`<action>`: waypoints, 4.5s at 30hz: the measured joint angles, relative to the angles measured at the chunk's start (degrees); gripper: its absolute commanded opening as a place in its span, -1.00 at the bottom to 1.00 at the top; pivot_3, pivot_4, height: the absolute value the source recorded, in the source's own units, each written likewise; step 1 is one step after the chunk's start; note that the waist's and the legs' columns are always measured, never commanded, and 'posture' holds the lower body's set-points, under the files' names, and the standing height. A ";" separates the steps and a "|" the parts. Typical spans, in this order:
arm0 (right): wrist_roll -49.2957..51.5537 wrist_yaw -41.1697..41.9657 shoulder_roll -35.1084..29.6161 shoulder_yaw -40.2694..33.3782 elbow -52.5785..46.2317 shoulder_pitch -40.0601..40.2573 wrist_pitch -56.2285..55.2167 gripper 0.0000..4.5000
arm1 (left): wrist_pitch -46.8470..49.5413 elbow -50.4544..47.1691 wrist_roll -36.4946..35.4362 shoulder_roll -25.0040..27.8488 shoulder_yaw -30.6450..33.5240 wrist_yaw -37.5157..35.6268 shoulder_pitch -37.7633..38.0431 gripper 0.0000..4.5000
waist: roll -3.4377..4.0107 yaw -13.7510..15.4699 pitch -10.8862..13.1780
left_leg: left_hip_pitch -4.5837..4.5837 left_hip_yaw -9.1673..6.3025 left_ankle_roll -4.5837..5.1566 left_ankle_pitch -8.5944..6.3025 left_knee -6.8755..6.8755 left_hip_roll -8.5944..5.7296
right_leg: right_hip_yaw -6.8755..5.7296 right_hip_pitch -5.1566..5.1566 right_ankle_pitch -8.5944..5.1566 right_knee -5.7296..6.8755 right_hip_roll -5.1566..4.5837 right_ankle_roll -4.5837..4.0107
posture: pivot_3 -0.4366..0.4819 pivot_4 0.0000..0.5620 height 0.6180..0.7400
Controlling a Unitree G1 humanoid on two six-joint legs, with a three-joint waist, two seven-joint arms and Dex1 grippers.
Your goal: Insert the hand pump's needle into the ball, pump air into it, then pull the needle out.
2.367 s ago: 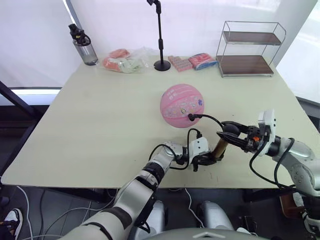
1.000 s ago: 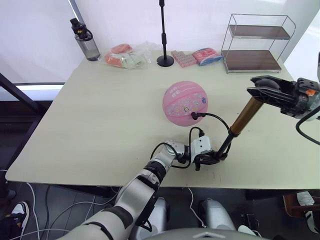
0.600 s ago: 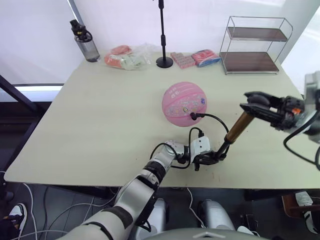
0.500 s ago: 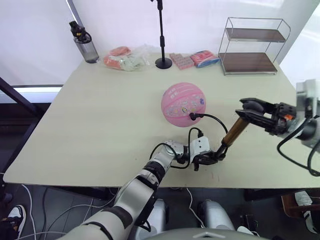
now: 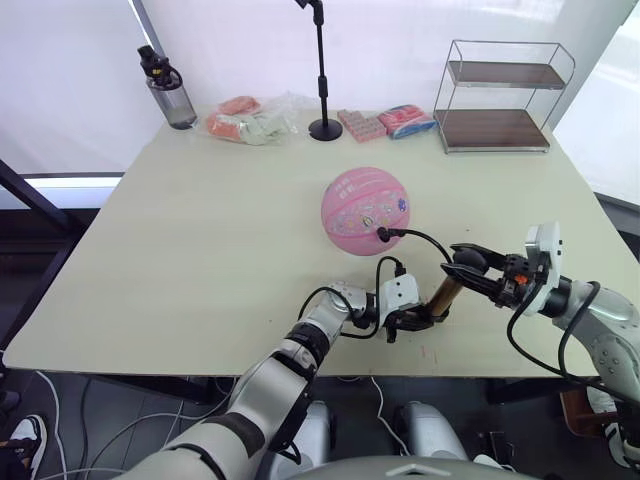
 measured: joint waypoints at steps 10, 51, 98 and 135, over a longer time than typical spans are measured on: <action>2.98 0.28 -5.86 -1.21 -1.78 -3.76 7.40 -0.15 | -0.02 -0.01 -0.05 -0.17 0.12 -0.29 -0.25 -0.54 | 0.14 0.07 0.16 | -0.10 -0.01 -0.02 -0.01 0.00 -0.04 | 0.00 -0.02 0.00 0.00 -0.03 0.00 | -0.05 -0.47 0.86; 19.65 -4.95 -9.58 -13.92 -5.52 -13.30 22.37 -0.15 | -1.37 -0.26 -0.98 -0.35 -0.05 -0.27 0.00 -0.54 | 0.31 1.00 0.90 | -0.21 0.11 0.22 0.13 0.03 -0.05 | 0.02 -0.19 0.01 0.04 0.02 0.00 | -0.05 -0.47 0.86; 22.50 -2.66 -17.15 -14.88 -4.89 -17.58 29.10 -0.15 | -1.34 -0.04 -0.81 -0.76 0.11 0.08 -0.02 -0.54 | 0.61 0.84 0.87 | -0.18 0.08 0.20 0.12 0.00 -0.07 | 0.00 -0.08 0.01 -0.04 -0.10 0.01 | -0.05 -0.47 0.86; 4.73 -3.83 -8.86 1.01 -8.65 -5.46 15.83 -0.15 | -1.45 0.04 0.38 -0.60 -0.20 0.91 0.43 -0.54 | 0.09 0.99 0.23 | -0.08 0.03 -0.04 -0.02 -0.02 0.06 | -0.04 -0.04 -0.01 -0.06 0.03 0.00 | -0.05 -0.47 0.86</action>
